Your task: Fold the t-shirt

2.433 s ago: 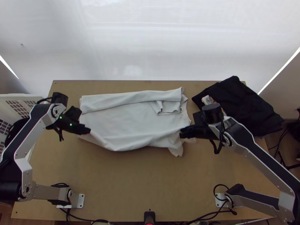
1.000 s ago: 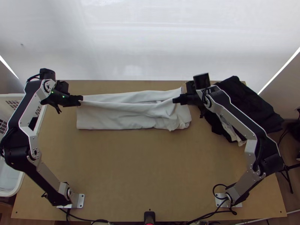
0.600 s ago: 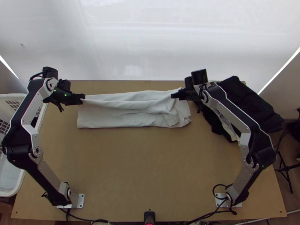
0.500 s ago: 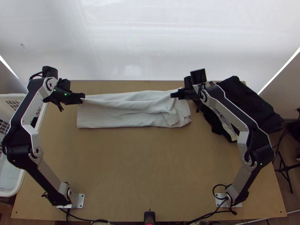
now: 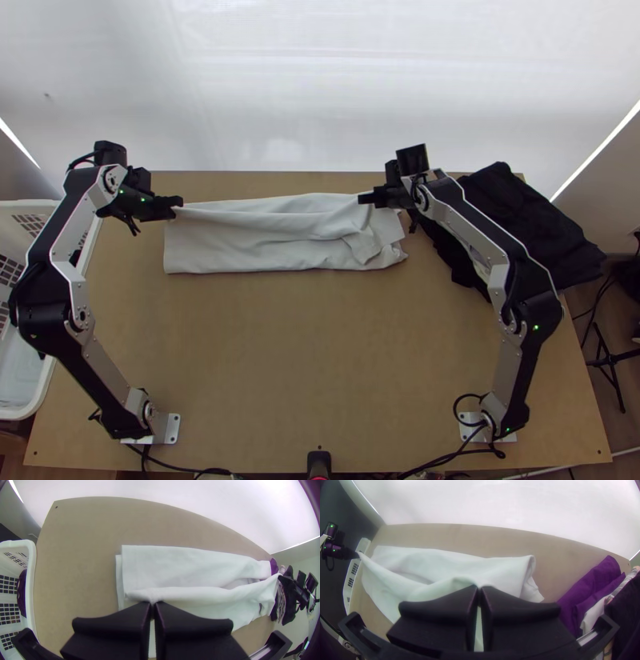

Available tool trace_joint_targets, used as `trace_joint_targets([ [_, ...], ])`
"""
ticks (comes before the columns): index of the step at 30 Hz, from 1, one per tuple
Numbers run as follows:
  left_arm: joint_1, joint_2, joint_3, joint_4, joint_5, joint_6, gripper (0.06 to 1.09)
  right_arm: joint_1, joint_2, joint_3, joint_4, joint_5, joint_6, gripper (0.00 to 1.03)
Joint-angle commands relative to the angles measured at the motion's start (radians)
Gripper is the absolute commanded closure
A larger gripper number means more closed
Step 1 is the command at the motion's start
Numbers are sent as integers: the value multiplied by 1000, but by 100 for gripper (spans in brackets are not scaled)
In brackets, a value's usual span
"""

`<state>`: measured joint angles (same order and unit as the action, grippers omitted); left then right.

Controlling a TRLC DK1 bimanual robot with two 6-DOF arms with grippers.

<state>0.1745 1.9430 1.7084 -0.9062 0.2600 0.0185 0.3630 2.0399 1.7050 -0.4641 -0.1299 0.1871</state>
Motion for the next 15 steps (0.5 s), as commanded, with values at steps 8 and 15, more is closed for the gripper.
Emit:
trace_joint_targets([
  [8, -18, 33, -36, 122, -38, -40, 99, -7, 129, 111, 4, 26, -3, 95],
  [15, -49, 7, -61, 124, 74, -65, 10, 5, 72, 124, -96, 26, 5, 25],
])
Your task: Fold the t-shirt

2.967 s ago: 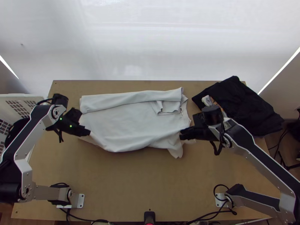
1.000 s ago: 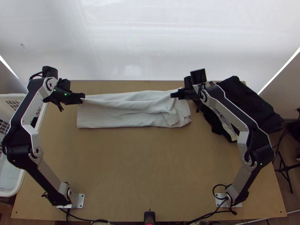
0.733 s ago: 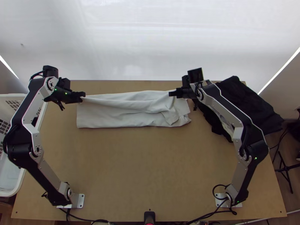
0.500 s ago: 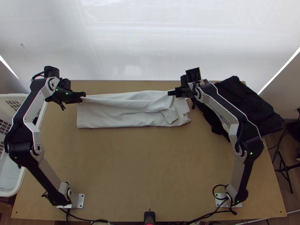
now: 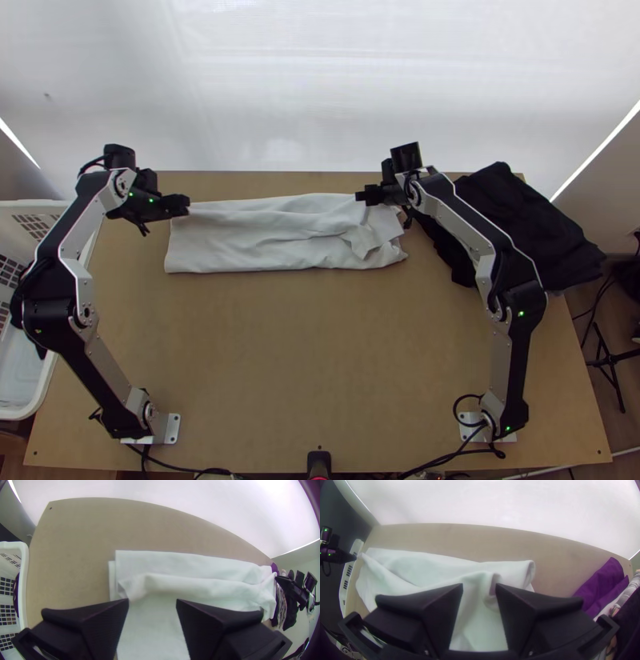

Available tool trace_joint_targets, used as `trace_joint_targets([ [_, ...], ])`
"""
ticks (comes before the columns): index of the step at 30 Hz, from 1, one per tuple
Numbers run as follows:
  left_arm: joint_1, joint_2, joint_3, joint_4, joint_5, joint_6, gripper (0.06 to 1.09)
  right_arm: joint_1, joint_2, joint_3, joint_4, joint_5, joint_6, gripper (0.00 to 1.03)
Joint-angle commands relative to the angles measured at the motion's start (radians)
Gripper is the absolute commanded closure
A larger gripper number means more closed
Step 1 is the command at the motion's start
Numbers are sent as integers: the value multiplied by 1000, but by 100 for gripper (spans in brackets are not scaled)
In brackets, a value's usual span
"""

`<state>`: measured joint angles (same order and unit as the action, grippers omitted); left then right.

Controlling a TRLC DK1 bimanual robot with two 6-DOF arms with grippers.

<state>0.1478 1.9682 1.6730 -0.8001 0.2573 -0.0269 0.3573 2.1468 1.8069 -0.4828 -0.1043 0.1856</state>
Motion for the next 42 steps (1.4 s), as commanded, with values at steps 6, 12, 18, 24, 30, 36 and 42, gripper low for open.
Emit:
trace_joint_targets([
  [6, -14, -78, -41, 48, 77, -68, 10, 16, -174, 23, -163, -2, 107, 14],
  [12, 18, -187, -174, 118, 135, -68, 10, 118, -180, 112, -284, -18, 164, 14],
  [18, 70, -233, -283, 219, 40, -25, 10, 213, -7, 313, -376, -97, 230, 14],
  [24, 128, -242, -334, 251, 68, 25, 10, 282, 171, 494, -376, -100, 244, 14],
  [30, 180, -193, -355, 331, 128, 28, 10, 310, 255, 516, -307, -100, 258, 14],
  [36, 200, -155, -372, 374, 226, 15, 10, 312, 297, 514, -289, -100, 258, 14],
  [42, 199, -58, -371, 374, 235, 39, 10, 308, 301, 506, -289, -100, 258, 14],
])
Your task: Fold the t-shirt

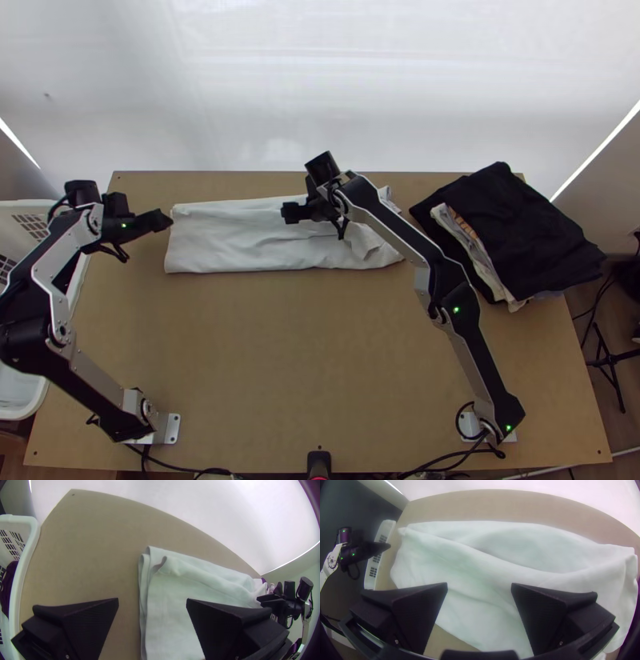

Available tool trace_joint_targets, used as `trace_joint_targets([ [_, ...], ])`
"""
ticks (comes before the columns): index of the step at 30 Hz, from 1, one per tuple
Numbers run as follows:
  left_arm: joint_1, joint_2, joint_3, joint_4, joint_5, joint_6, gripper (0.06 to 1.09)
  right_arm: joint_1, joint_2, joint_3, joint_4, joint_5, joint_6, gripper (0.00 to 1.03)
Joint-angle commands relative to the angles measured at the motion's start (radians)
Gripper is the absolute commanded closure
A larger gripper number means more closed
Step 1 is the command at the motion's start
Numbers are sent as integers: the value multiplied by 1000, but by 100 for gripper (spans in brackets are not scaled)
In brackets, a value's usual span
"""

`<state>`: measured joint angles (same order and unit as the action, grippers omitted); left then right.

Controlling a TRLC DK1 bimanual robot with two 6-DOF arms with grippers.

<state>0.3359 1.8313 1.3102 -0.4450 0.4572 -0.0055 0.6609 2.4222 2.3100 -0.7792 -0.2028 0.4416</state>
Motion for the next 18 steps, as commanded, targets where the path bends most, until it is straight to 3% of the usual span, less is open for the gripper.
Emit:
trace_joint_targets([
  [1, 8, 88, -8, 11, 47, 25, 10, 3, 26, 2, 8, -1, 2, 14],
  [6, -17, 132, -5, -26, 81, 87, 10, -6, 31, 0, 8, -1, 0, 14],
  [18, -75, 163, 18, -52, 89, 82, 10, -10, 38, 0, 17, -1, 2, 14],
])
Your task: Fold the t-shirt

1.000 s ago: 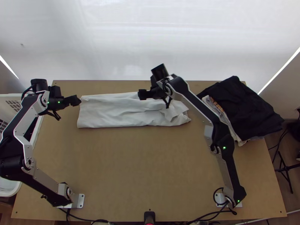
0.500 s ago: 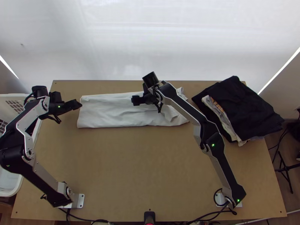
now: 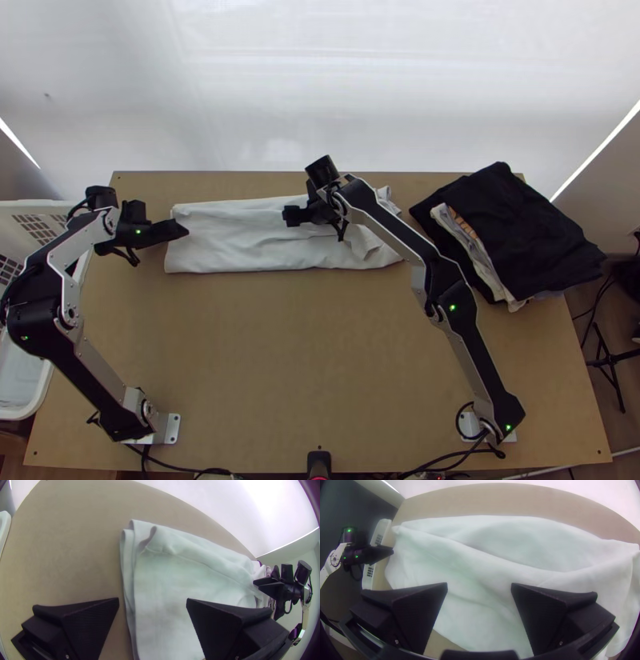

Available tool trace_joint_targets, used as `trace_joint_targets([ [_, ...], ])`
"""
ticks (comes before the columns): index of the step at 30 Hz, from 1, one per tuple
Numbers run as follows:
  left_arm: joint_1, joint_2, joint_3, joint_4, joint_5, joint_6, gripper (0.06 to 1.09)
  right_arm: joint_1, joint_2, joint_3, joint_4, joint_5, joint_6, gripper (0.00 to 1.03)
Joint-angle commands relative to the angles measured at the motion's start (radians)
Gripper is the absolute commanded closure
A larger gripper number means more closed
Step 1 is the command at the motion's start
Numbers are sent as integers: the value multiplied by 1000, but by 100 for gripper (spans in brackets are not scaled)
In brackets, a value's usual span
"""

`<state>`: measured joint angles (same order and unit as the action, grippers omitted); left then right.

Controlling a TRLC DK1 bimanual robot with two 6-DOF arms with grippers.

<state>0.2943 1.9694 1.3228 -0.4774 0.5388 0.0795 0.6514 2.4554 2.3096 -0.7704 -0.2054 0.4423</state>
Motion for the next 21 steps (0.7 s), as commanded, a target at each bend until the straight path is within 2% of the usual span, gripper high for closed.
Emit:
trace_joint_targets([
  [1, -40, 26, 6, -23, 10, -4, 11, -1, 5, 1, 10, 1, 3, 14],
  [5, -67, 23, 10, -40, 61, -34, 11, -2, 5, 1, 11, 1, 6, 14],
  [6, -78, 23, 9, -44, 62, -34, 13, -2, 5, 1, 11, 1, 6, 14],
  [7, -87, 23, 7, -52, 64, -29, 22, -2, 5, 1, 11, 1, 6, 14],
  [9, -103, 23, 4, -53, 61, -43, 50, -9, 1, 1, 11, 1, 7, 14],
  [11, -110, 22, 1, -46, 53, -60, 90, -16, -9, -1, 11, 1, 7, 14],
  [12, -110, 20, -4, -21, 43, -75, 106, -22, -13, -3, 10, 1, 9, 14],
  [16, -103, -47, -66, -7, 41, -61, 105, -52, -61, -24, 3, 1, 13, 14],
  [21, 31, -213, -148, -99, 50, 13, 105, -102, -179, -121, -10, 1, 13, 14],
])
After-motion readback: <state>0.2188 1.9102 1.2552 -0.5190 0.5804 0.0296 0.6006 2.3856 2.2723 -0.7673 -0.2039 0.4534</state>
